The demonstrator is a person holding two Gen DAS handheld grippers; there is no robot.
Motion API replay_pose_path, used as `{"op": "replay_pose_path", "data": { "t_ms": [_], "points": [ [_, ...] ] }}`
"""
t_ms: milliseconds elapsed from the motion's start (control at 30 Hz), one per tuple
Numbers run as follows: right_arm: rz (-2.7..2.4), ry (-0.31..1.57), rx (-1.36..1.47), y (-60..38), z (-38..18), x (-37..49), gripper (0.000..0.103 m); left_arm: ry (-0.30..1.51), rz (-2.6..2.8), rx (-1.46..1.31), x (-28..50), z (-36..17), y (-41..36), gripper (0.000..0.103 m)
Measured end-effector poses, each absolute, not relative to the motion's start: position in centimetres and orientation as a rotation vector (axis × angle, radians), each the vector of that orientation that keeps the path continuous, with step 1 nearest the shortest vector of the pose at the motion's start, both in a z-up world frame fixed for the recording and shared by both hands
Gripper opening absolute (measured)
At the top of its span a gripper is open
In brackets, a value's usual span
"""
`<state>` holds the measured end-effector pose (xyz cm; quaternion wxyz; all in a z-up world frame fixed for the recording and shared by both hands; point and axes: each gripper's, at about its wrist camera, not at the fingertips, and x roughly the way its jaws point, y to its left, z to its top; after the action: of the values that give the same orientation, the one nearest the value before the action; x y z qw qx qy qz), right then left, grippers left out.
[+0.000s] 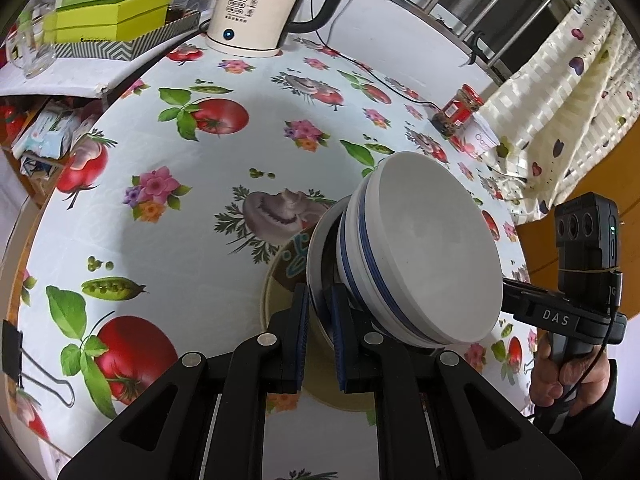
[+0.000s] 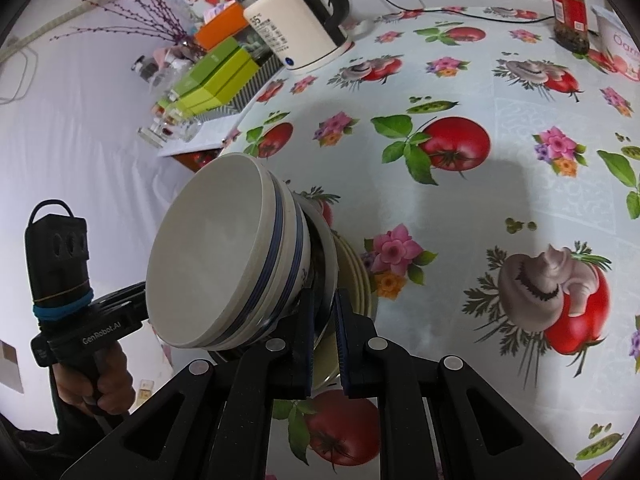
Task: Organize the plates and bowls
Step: 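Lower the bowl stack onto the beige plates and open both grippers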
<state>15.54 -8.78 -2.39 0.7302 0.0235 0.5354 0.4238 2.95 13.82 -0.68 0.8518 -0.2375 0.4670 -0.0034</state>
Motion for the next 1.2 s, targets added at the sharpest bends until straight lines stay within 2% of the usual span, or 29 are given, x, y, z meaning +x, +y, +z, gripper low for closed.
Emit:
{"op": "replay_pose_path", "data": {
  "t_ms": [933,1200],
  "points": [
    [0.957,1.162,-0.013,-7.9,-2.0,15.2,0.013,0.977,0.009,-0.518,2.4,-1.0,14.4,0.010],
    [0.936,1.143,-0.020,-8.8,-1.6,15.0,0.025,0.963,0.022,-0.524,2.2,-0.7,14.7,0.013]
  ]
}}
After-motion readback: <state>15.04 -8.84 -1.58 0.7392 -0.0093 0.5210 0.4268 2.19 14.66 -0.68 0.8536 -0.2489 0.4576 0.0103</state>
